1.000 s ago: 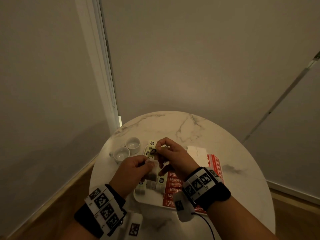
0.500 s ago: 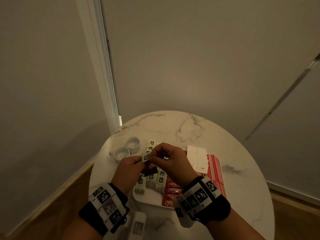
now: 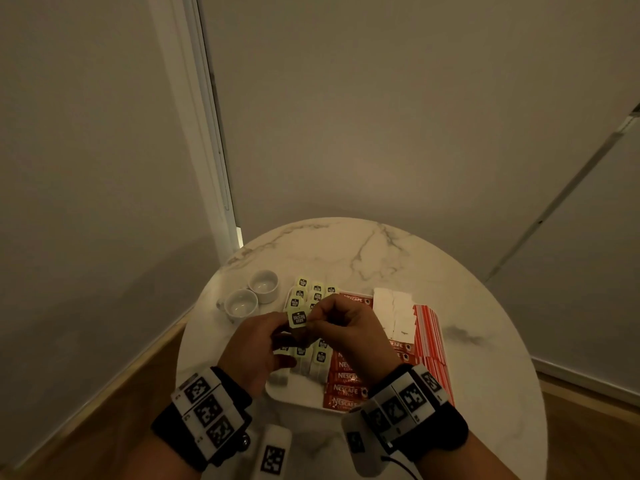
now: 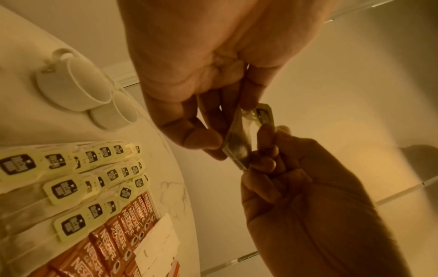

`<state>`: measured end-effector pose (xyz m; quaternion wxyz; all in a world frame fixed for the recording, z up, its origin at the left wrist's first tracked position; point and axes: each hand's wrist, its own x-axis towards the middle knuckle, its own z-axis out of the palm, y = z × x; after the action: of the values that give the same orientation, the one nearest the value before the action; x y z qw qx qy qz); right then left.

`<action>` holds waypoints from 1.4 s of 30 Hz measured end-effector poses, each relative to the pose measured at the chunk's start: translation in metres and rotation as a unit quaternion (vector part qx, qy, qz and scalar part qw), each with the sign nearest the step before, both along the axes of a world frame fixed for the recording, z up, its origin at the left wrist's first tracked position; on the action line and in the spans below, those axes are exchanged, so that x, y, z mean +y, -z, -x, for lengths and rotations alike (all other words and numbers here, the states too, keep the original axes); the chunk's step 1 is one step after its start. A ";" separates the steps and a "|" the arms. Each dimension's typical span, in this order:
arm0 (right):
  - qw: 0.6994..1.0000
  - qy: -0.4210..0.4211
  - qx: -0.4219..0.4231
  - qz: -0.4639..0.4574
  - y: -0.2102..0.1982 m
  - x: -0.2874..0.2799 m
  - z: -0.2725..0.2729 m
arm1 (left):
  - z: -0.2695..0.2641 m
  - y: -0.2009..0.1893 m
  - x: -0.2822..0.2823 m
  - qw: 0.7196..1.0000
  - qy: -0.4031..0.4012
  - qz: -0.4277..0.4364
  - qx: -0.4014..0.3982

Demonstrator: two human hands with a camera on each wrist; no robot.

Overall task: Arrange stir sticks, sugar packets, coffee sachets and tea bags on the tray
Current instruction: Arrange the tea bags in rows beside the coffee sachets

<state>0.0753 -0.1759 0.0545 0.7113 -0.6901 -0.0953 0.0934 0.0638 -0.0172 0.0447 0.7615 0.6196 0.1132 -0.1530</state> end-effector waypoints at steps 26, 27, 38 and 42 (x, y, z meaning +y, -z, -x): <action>0.943 0.043 -0.076 0.321 0.010 0.000 -0.006 | -0.013 0.020 0.000 0.994 0.047 -0.077 -0.054; 0.948 0.038 -0.061 0.311 0.008 0.000 -0.006 | -0.012 0.021 0.002 0.993 0.055 -0.081 -0.060; 0.986 0.014 0.099 0.131 -0.002 -0.003 -0.006 | -0.014 0.025 0.010 0.965 0.127 -0.176 -0.149; 0.986 0.010 0.065 0.151 0.000 -0.003 -0.004 | -0.014 0.029 0.007 0.952 0.120 -0.194 -0.203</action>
<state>0.0793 -0.1788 0.0549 0.6046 -0.7829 -0.0271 0.1442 0.0775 -0.0097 0.0153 0.6097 0.7823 -0.0913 -0.0893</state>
